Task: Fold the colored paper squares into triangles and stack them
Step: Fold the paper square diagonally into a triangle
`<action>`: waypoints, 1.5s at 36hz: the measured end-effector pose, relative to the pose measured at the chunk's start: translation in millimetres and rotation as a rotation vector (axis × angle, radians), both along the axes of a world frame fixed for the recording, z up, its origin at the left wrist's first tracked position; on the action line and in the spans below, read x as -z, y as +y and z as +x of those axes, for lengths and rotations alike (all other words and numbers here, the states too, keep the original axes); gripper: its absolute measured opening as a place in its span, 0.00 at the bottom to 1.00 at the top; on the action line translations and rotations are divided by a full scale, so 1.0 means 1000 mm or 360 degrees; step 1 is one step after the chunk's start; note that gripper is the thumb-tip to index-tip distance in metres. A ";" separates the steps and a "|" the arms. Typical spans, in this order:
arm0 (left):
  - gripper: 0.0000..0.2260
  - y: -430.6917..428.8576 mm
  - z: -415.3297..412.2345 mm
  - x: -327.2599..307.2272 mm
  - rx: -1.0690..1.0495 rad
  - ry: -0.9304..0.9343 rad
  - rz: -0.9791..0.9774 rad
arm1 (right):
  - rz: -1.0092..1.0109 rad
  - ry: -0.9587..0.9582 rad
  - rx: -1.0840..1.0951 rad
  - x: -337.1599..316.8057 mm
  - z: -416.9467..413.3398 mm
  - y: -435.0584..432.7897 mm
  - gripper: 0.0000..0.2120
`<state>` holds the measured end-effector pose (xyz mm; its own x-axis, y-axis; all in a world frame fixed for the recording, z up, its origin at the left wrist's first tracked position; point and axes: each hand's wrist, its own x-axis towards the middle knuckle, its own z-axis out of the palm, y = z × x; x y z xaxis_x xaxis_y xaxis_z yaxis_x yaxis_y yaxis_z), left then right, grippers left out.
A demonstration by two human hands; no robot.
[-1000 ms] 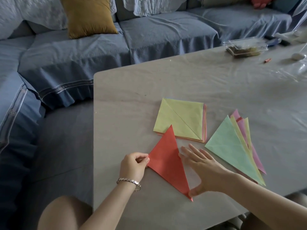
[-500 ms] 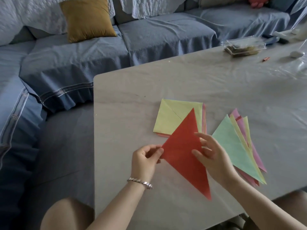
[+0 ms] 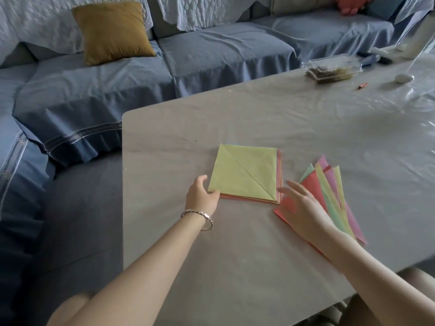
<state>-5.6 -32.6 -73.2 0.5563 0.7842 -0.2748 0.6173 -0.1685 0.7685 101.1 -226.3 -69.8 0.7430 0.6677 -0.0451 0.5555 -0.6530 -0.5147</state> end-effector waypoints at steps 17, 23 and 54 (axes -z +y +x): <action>0.16 0.006 0.029 -0.009 -0.0148 0.0038 -0.0088 | -0.0226 -0.0379 -0.0557 0.033 -0.003 0.039 0.16; 0.16 0.013 0.023 -0.007 -0.0334 0.0048 0.0043 | -0.0026 -0.0465 -0.0668 0.035 -0.012 0.034 0.15; 0.09 0.037 -0.062 0.013 -0.0028 0.0052 -0.0099 | 0.0444 -0.0293 -0.1147 0.062 -0.047 0.013 0.08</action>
